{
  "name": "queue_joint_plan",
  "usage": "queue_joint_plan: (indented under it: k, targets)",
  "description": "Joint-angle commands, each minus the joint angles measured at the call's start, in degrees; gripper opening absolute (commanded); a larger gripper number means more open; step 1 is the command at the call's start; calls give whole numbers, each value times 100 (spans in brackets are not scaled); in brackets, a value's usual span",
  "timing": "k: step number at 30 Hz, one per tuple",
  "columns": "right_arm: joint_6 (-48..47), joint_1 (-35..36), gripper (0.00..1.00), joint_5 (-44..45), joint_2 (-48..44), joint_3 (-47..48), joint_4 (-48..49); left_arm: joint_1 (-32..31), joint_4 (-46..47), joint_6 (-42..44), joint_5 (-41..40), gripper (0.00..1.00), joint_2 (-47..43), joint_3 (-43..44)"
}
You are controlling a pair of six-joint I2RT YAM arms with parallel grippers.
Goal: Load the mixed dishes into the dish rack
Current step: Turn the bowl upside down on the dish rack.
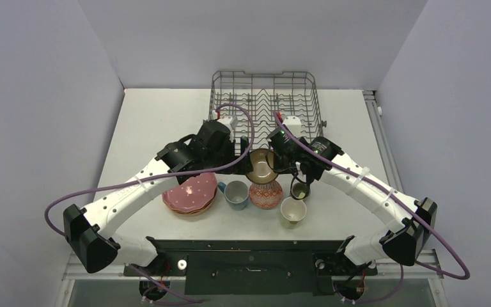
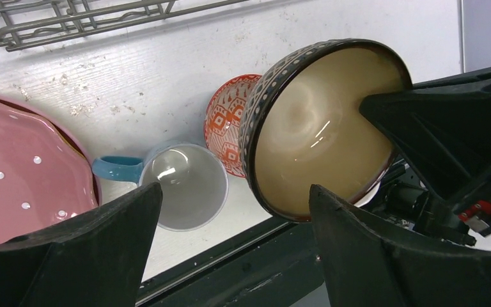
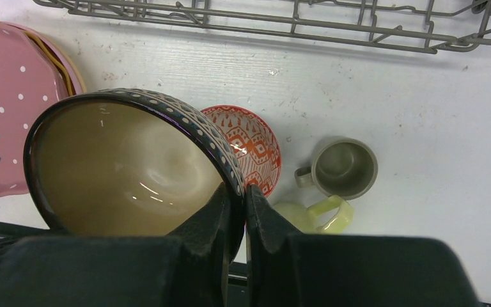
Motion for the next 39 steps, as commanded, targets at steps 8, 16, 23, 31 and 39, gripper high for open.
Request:
queue_joint_plan:
  k: [8, 16, 23, 31, 39]
  targets:
    - [197, 68, 0, -174, -198, 322, 425, -81, 288, -52, -191, 69, 418, 341]
    - [216, 76, 0, -166, -214, 307, 419, -89, 365, 6, -222, 52, 547, 360]
    - [256, 77, 0, -138, -243, 194, 482, -87, 436, 8, -140, 39, 552, 306]
    - [283, 73, 0, -130, -251, 175, 506, -85, 514, 13, -4, 16, 570, 281]
    - [289, 79, 6, -194, -330, 110, 525, -83, 695, -21, 170, 0, 585, 200]
